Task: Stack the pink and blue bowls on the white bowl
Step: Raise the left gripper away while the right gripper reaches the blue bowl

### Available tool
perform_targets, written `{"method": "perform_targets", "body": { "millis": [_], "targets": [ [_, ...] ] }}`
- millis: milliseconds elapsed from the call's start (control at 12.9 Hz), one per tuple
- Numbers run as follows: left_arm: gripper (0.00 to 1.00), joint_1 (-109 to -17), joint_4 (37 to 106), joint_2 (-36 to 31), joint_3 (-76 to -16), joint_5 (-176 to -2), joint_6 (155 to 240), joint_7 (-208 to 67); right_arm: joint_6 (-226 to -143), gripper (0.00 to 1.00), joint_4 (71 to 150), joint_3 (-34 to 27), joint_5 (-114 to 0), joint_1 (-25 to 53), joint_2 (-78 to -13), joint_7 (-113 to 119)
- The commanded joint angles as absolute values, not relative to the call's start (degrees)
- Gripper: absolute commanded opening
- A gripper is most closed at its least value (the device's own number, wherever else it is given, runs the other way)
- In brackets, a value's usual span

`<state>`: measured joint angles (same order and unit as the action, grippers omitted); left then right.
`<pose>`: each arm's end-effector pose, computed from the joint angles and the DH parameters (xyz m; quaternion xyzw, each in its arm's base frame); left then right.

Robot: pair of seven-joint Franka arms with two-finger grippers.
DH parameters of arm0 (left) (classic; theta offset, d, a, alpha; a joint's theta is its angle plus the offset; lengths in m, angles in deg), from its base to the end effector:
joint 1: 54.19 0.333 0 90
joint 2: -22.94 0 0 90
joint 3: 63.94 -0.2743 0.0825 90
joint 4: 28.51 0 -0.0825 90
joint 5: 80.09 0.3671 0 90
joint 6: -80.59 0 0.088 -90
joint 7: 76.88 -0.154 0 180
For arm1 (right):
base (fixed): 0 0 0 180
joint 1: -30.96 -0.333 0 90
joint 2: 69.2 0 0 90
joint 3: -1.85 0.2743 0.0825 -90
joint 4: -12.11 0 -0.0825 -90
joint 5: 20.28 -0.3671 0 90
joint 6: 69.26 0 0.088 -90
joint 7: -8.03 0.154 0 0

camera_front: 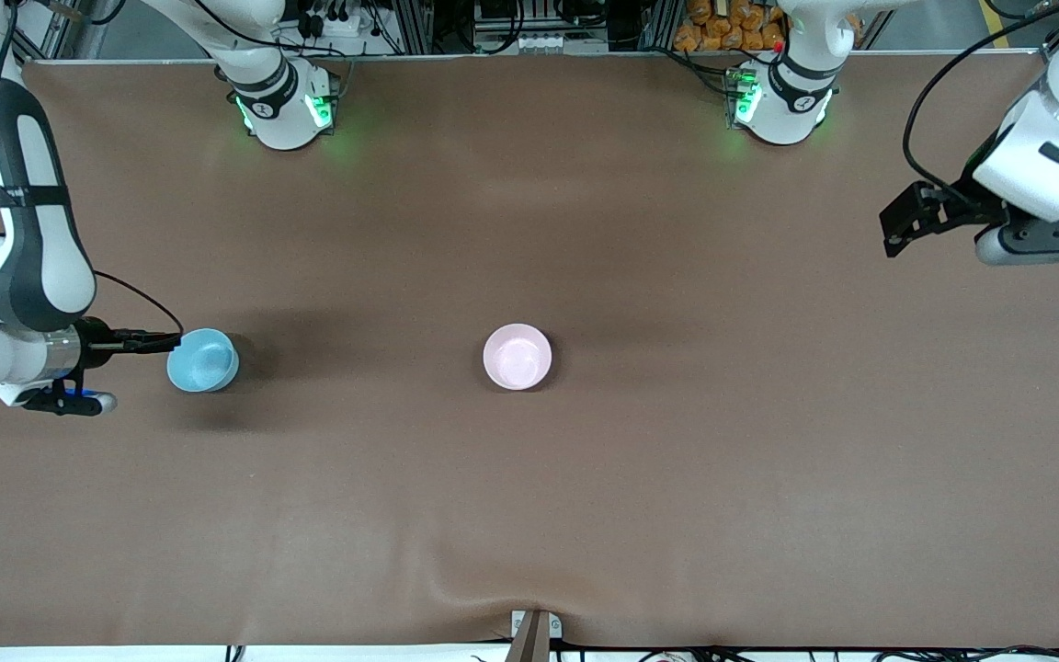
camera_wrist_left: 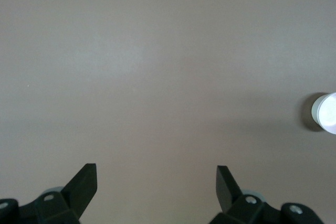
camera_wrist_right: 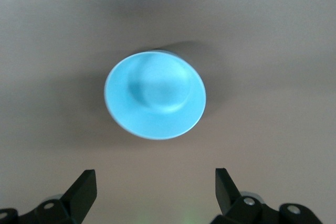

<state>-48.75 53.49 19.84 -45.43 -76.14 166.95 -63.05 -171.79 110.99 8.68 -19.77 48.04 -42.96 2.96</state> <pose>0.5359 -0.1088 0.5656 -0.9995 -0.0096 -0.0180 0.0222 0.5560 -0.1029 0.2245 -0.9797 0.0434 0.1894 0.0486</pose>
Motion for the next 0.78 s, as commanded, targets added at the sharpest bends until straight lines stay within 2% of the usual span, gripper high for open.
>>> {"method": "perform_targets", "body": {
  "millis": [0, 78, 310, 465, 543, 698],
  "targets": [
    [1.0, -46.0, 57.3, 23.3, -45.2, -79.8, 166.9, -63.1, -181.2, 1.0, 116.2, 9.6, -21.1, 53.4, -42.1, -1.0],
    [1.0, -46.0, 57.1, 23.3, -45.2, -79.7, 166.2, -63.3, -181.6, 1.0, 116.3, 9.7, -21.2, 53.8, -41.7, -1.8],
    [1.0, -46.0, 56.6, 24.0, -45.4, -79.1, 163.3, -63.6, -183.3, 0.89, 116.6, 9.7, -23.2, 54.2, -39.8, -1.8],
    [1.0, -45.9, 55.2, 23.6, -45.4, -78.9, 163.3, -65.1, -189.2, 0.73, 121.2, 9.6, -27.3, 54.5, -40.2, -1.9],
    [1.0, -45.8, 55.0, 23.6, -45.4, -78.8, 163.4, -66.1, -189.8, 0.58, 121.6, 9.6, -27.3, 54.4, -40.2, -2.2],
    [1.0, -46.1, 54.5, 23.8, -44.9, -78.9, 163.3, -66.7, -190.4, 0.43, 121.5, 9.6, -27.1, 54.3, -40.1, -2.5]
  ]
}}
